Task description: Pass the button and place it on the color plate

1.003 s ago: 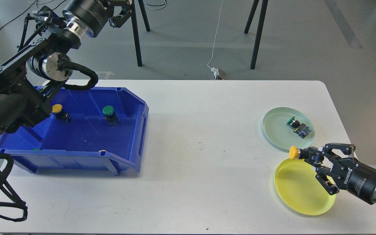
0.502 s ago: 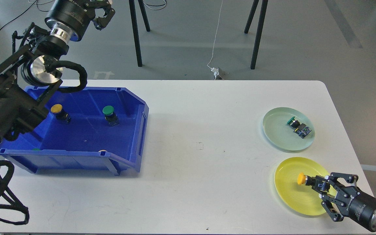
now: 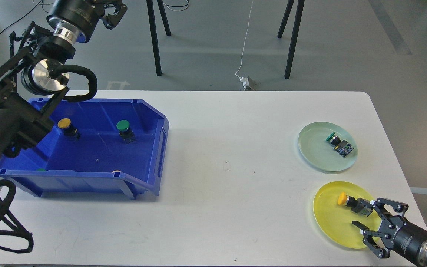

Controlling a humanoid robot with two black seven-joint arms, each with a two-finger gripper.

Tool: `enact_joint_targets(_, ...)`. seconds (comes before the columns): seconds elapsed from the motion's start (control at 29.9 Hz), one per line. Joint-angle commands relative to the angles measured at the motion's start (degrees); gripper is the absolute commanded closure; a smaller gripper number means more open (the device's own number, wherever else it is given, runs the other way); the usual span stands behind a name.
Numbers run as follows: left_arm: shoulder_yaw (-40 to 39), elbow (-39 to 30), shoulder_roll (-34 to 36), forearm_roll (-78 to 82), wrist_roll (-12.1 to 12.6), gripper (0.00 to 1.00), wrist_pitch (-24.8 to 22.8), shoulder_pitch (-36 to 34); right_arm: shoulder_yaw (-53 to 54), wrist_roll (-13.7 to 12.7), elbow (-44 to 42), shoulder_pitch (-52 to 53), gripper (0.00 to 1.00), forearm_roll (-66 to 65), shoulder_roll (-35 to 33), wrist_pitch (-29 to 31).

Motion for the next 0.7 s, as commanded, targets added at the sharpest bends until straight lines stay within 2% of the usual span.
enact_joint_targets(0.0, 0.00, 0.89, 0.08, 0.00, 0.08, 0.00, -0.43, -0.11, 1.29, 0.65, 0.36, -0.16, 0.22, 0.32, -0.57, 1.79)
enact_joint_targets(0.13, 0.09, 1.16, 0.69, 0.00, 0.08, 0.00, -0.34, -0.03, 7.25, 0.74, 0.45, -0.16, 0.05, 0.32, -1.10, 5.36)
enact_joint_targets(0.33, 0.00, 2.12, 1.23, 0.00, 0.08, 0.00, -0.43, 0.33, 19.21, 0.74, 1.59, 1.24, 0.03, 0.32, -0.14, 5.36)
enact_joint_targets(0.57, -0.18, 2.83, 1.31, -0.18, 0.08, 0.00, -0.34, -0.11, 23.27, 0.92, 0.98, 15.02, 0.01, 0.41, 0.92, 5.36)
enact_joint_targets(0.67, -0.18, 2.83, 1.22, -0.18, 0.08, 0.00, -0.26, -0.11, 24.15, 1.88, 0.45, 20.74, 0.01, 0.41, 2.05, 5.36)
